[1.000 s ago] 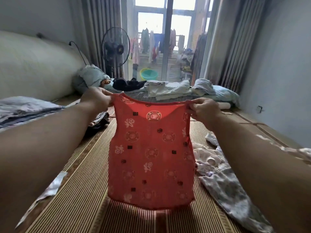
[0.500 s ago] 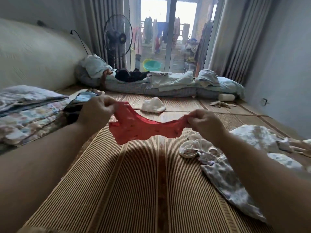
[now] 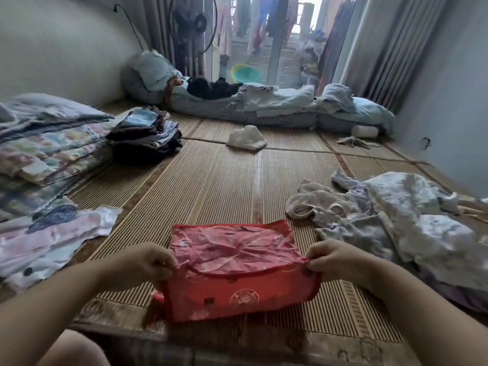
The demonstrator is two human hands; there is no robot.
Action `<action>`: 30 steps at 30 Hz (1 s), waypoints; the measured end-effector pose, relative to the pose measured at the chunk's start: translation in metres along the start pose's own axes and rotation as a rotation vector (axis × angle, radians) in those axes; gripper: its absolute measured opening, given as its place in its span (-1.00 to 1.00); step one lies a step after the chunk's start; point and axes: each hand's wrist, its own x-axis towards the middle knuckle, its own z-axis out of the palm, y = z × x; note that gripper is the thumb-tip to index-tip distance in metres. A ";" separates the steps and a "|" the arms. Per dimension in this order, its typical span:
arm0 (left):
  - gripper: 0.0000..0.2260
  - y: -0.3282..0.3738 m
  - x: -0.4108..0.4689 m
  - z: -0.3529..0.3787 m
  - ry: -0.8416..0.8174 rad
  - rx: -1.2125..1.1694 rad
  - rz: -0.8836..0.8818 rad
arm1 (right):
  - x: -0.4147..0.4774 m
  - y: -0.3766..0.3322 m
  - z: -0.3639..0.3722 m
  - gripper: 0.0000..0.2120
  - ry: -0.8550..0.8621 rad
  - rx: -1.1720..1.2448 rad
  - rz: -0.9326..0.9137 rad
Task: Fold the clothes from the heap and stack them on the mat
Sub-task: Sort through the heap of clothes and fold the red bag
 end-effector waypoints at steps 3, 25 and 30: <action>-0.79 0.006 0.017 -0.016 0.078 -0.164 0.015 | 0.015 -0.011 -0.005 -0.87 0.117 0.019 -0.013; -0.41 -0.045 0.089 0.017 0.007 0.808 0.009 | 0.081 0.023 0.134 -0.33 0.283 -0.989 0.094; -0.33 -0.065 0.091 0.010 -0.014 0.804 -0.188 | 0.110 0.039 0.118 -0.02 0.336 -0.876 0.253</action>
